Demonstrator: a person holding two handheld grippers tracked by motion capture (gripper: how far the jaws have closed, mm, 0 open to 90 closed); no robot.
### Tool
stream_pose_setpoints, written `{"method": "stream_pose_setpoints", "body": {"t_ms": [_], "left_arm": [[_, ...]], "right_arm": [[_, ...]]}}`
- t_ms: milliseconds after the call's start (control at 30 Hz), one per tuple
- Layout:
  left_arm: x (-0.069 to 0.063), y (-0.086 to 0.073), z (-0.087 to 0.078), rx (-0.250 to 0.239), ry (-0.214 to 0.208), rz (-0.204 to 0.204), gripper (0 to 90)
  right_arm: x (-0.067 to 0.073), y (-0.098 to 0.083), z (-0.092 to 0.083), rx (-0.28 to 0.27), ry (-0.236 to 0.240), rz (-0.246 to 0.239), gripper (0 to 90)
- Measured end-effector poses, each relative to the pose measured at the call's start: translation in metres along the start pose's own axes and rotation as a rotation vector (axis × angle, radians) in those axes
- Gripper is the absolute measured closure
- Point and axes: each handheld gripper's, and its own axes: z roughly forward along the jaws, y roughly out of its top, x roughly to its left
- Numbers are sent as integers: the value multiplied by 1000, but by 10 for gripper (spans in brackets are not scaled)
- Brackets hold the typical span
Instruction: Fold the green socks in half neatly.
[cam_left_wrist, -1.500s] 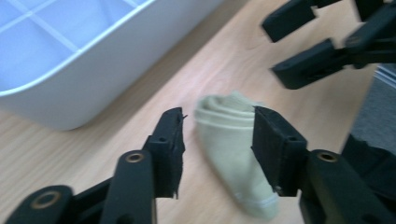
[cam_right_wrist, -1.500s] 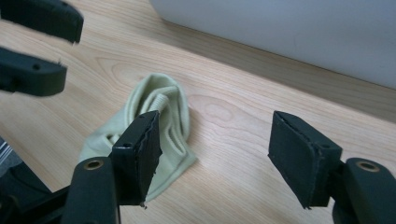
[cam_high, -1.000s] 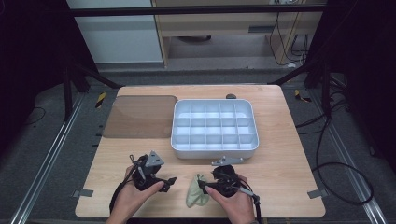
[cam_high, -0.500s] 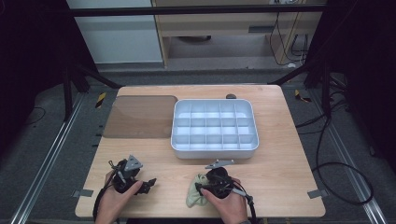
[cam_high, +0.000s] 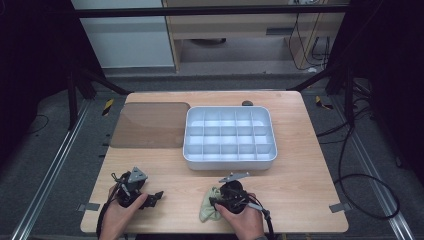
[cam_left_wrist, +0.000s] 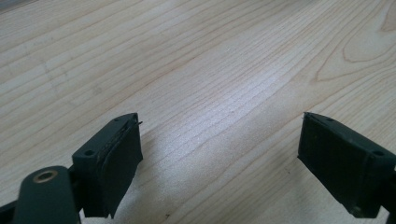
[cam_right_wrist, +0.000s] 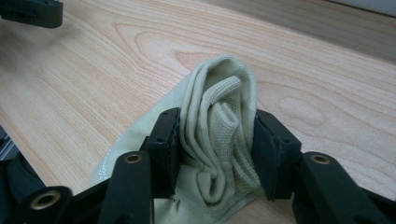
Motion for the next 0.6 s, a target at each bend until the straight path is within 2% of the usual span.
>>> {"method": "stream_pose_setpoints", "body": {"t_ms": [67,267,467,600], "left_arm": [[2,-1,0,1,-2,-11,129],[4,-3,0,3,6,-8,127],[6,-4,1,12,11,-13,103],[8,-4,2,18,14,-23,68]], "right_arm": [[-1,0,0,1,5,1,593],[-2,0,-2,-4,23,-10,684],[-3,0,-4,-5,34,-18,715],[-6,0,-12,-28,50,-11,720]]}}
